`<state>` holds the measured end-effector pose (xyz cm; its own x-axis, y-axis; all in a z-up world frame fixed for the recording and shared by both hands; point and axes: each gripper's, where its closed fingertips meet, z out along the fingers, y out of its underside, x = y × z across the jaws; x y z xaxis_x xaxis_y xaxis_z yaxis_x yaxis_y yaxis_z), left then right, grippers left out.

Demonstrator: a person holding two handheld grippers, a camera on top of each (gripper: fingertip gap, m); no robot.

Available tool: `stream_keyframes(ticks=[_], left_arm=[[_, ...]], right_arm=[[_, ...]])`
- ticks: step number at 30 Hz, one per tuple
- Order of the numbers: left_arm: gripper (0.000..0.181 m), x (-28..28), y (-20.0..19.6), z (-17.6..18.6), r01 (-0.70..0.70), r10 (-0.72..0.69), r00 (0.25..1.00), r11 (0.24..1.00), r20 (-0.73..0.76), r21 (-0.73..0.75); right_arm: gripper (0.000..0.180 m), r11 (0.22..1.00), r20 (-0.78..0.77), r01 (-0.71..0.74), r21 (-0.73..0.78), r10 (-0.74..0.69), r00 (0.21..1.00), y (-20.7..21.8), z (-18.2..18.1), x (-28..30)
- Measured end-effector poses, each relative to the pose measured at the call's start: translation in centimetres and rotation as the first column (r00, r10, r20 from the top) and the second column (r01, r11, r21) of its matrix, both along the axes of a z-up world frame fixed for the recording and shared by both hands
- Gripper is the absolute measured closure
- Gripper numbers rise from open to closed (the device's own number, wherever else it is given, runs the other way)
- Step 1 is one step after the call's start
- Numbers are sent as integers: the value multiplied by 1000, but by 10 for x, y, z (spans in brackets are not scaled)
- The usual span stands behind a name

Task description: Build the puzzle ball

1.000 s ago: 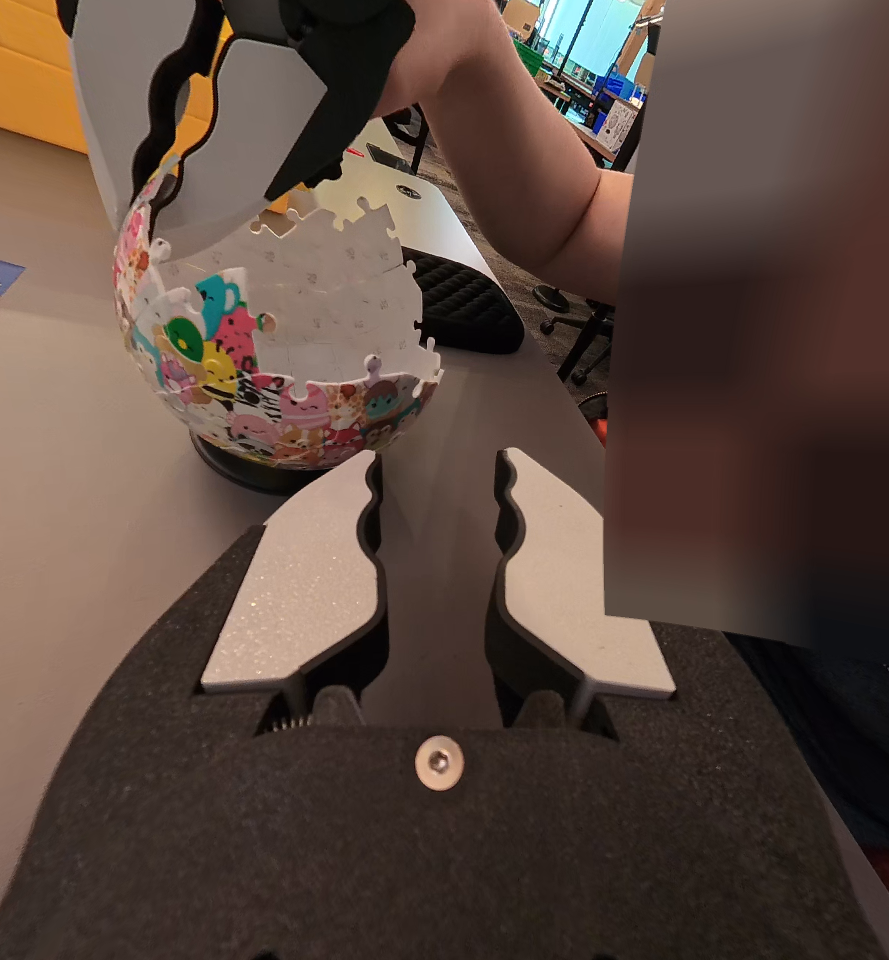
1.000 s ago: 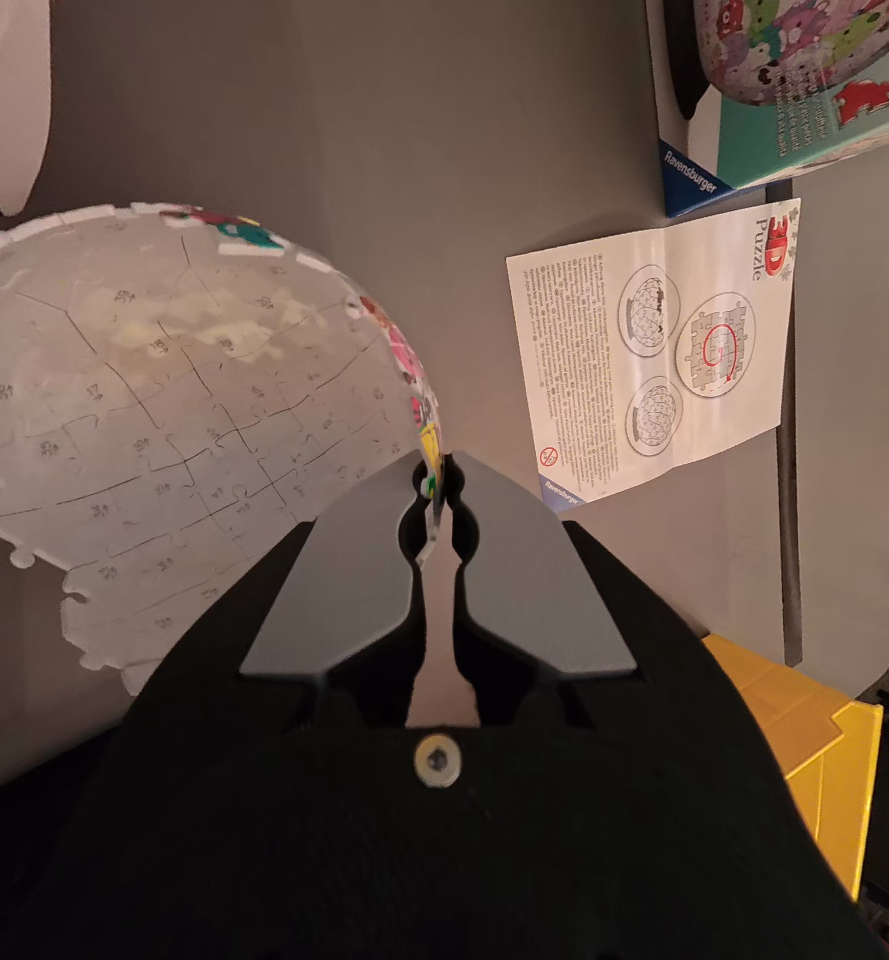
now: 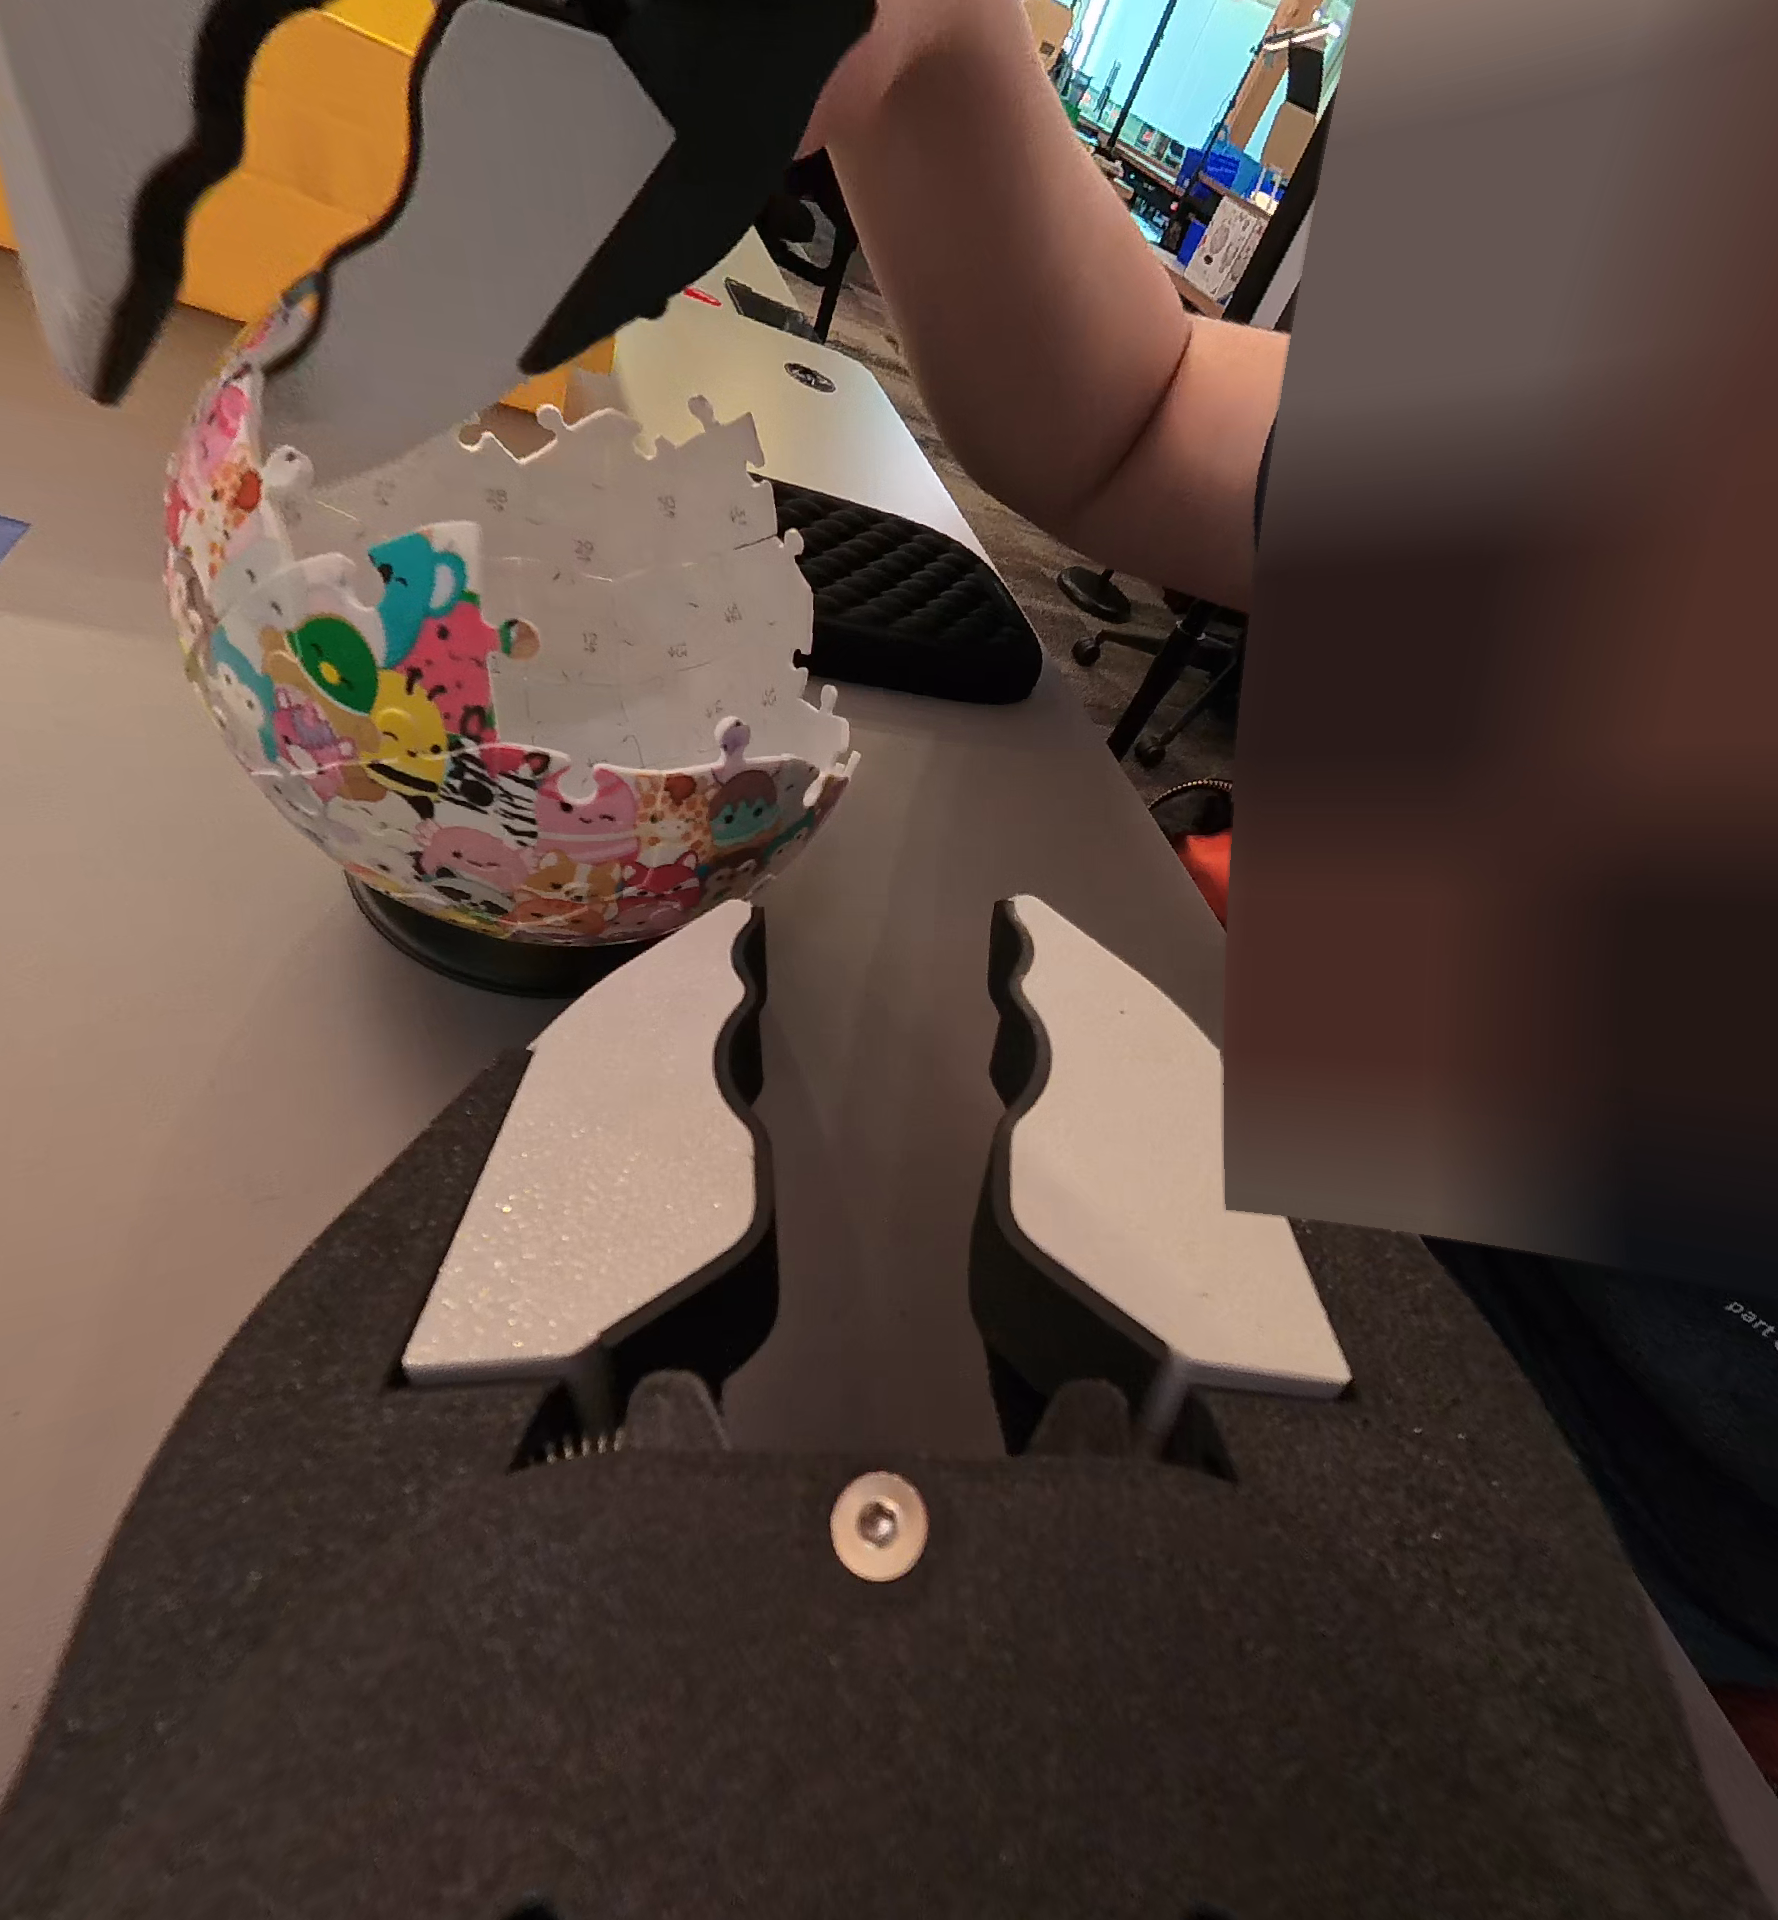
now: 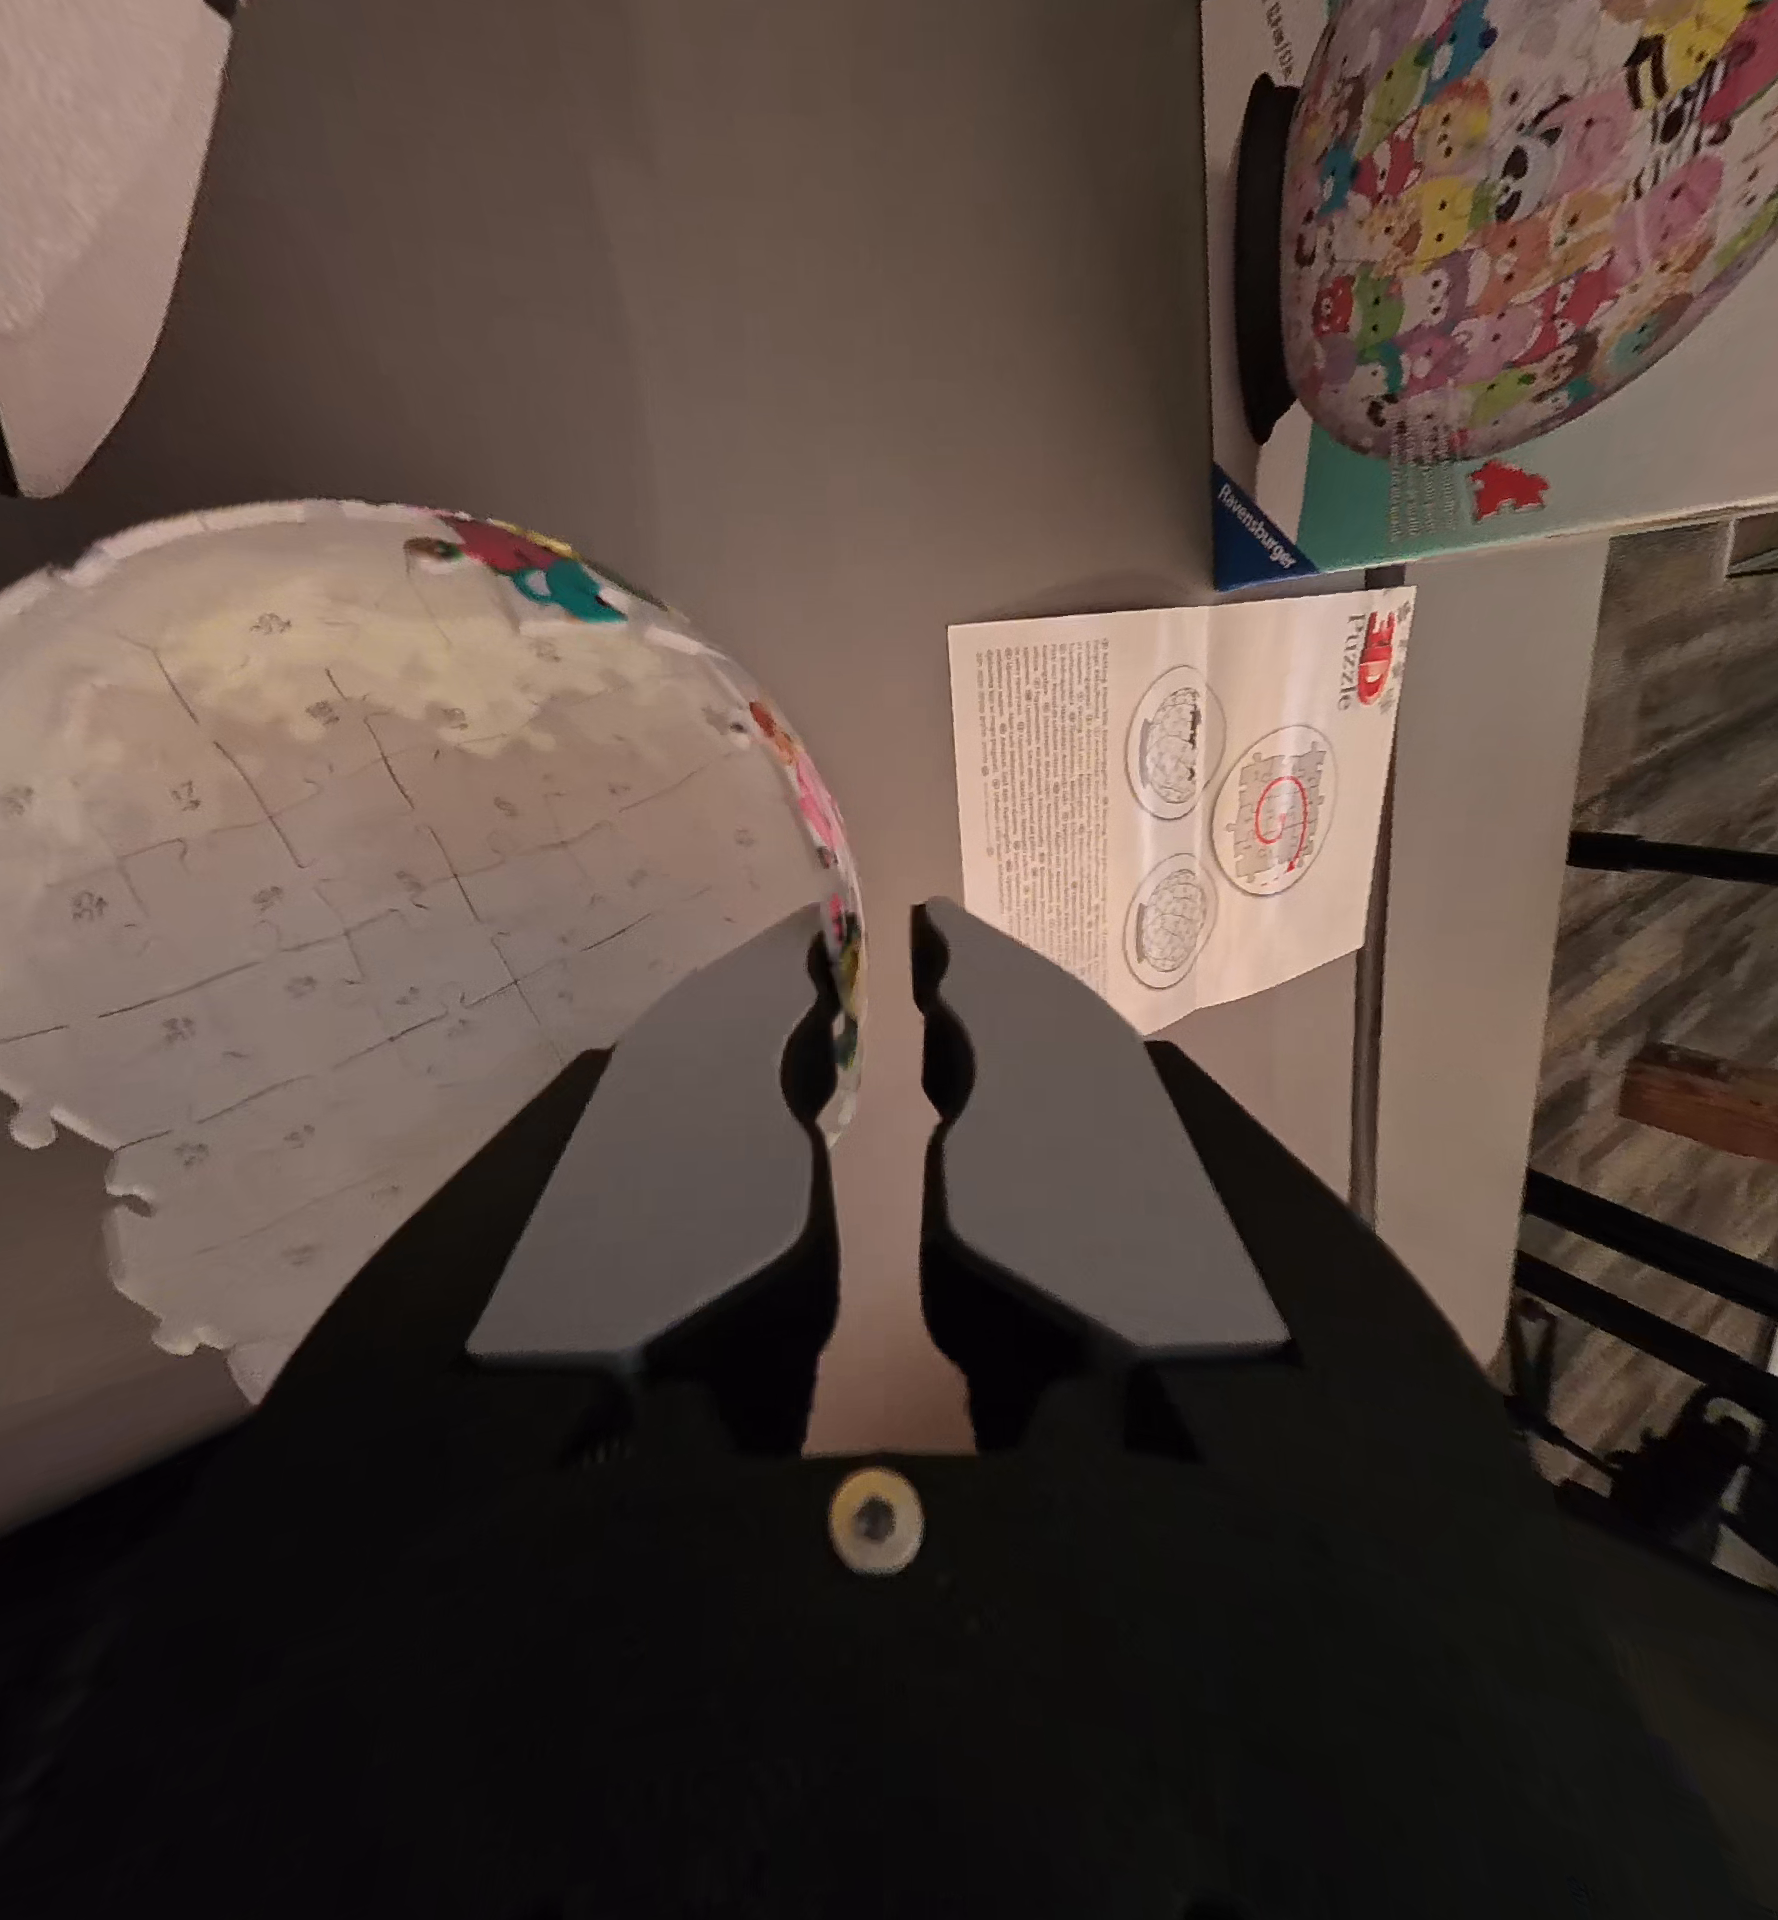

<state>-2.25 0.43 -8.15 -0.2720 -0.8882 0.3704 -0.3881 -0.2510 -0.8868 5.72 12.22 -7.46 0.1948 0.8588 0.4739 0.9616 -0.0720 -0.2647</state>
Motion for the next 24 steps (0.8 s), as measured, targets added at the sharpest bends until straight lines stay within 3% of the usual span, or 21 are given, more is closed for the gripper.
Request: stream_keyframes(ticks=[2,8,11,15,18,21,24], left_arm=[[140,0,0,0,1,-1,1000,1000,0,0],[140,0,-1,1,0,0,1000,1000,3,1],[140,-1,2,1,-11,11,1000,1000,4,-3],[140,-3,7,5,-35,35,999,999,19,0],[140,-3,11,8,-53,53,998,999,31,1],[140,-4,12,5,-56,56,998,998,21,7],[140,-5,12,4,-58,58,998,998,17,9]], right_arm=[[174,1000,22,-3,-7,3,1000,-1,-2,-1],[174,1000,5,21,-7,-21,1000,-2,0,-1],[148,999,-34,46,7,-46,998,-3,6,2],[147,997,-201,62,46,-51,978,-11,34,15],[136,997,-328,56,-56,-72,942,-16,41,14],[129,980,-280,69,-189,-121,952,-12,19,14],[129,982,-184,81,-171,-113,976,-8,1,15]])
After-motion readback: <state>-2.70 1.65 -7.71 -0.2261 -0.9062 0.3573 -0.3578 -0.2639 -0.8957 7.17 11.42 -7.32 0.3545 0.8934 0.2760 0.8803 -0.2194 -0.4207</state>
